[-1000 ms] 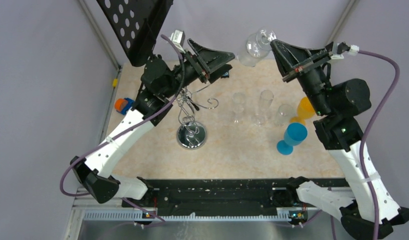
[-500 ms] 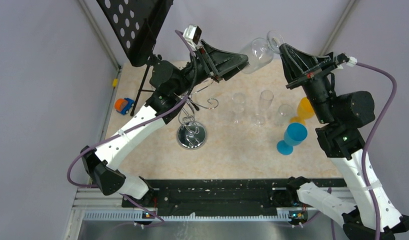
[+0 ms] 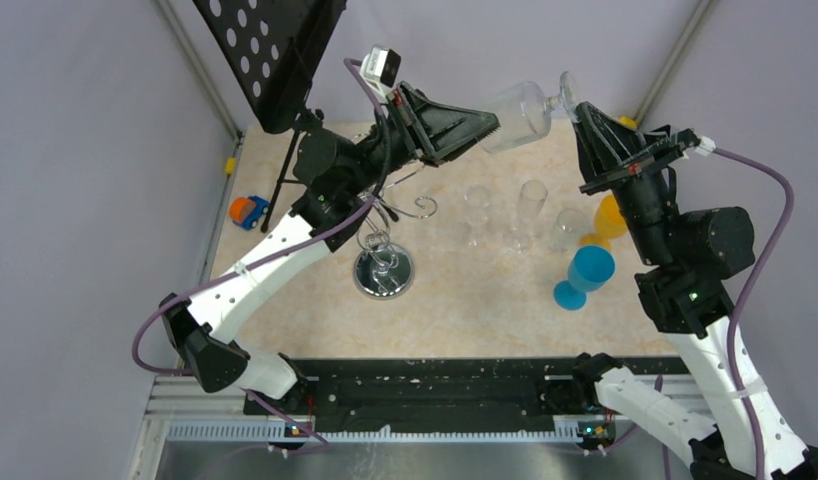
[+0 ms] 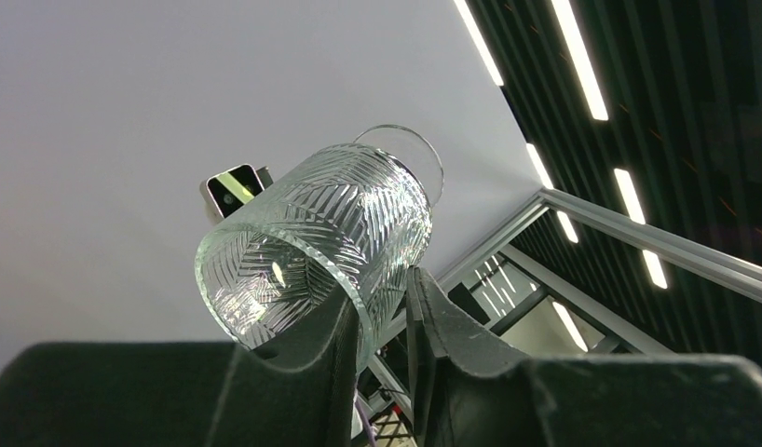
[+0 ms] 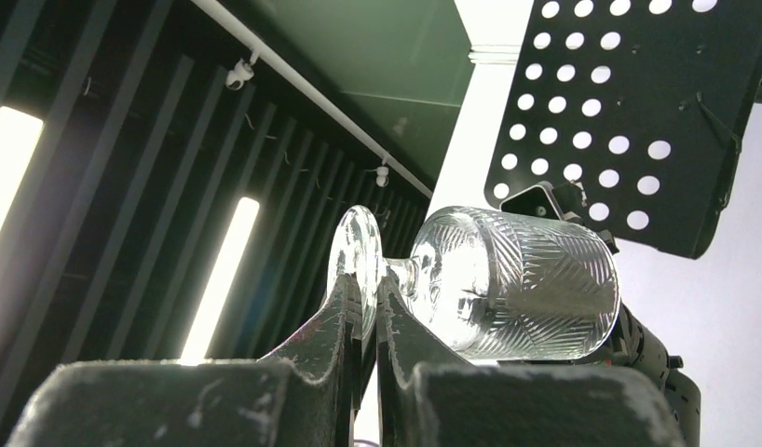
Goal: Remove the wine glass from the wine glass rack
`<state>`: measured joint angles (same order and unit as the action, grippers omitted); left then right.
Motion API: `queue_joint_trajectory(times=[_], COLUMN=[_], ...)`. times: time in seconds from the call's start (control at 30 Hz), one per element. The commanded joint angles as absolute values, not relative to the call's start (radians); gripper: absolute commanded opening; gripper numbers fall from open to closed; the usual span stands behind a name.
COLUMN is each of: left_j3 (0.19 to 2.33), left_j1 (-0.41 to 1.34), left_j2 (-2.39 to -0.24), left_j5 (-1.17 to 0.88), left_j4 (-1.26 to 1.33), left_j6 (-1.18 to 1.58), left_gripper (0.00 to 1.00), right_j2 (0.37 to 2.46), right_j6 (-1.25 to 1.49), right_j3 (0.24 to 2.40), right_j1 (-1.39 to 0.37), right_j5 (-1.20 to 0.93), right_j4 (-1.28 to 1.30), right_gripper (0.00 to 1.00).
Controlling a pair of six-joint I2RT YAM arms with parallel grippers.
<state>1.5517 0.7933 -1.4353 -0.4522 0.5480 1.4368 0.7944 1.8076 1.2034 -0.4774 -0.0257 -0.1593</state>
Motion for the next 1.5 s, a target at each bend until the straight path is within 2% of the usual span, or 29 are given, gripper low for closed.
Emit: queue_joint_trajectory(times=[0.0,0.1,0.27,0.47,0.7,0.93,1.17,1.37,1.47], left_j3=[1.621,1.621,1.631,1.643,1.671,1.779,1.993,2.170,2.220], left_j1=[0.817,0.817,0.817,0.817,0.817,0.841,0.977,1.094,1.133], left_j2=[-1.390,-1.387,-1.385,-1.361,-1.335,-1.366,-1.495,-1.653,-1.726], left_j5=[-0.466,-0.466,-0.455,-0.419,-0.364,-0.274,-0.046,0.164,0.191], left_j4=[0.611,0.597,0.568,0.533,0.371,0.019,-0.400,-0.653,-0.758], left_j6=[1.415,1.402,1.368,1.272,1.124,0.872,0.593,0.467,0.453], left_gripper=[0.14,0.00,0.00,0.00,0.00,0.00,0.00,0.00,0.00], right_j2=[0.794,0.786,0.791,0.793,0.794,0.747,0.689,0.671,0.661], right_j6=[1.774,1.770,1.726,1.666,1.570,1.319,0.967,0.781,0.740], right_j3=[1.190,1.197,1.218,1.240,1.266,1.285,1.314,1.397,1.435], right_j1=[-0.480,-0.480,-0.480,-0.480,-0.480,-0.480,-0.480,-0.480,-0.481], right_j5=[-0.003,0.029,0.053,0.086,0.160,0.324,0.474,0.524,0.550], right_j4=[-0.091,-0.055,-0.021,0.065,0.181,0.304,0.355,0.383,0.416], right_gripper=[0.00,0.00,0.00,0.27,0.41,0.60,0.61,0.54,0.52])
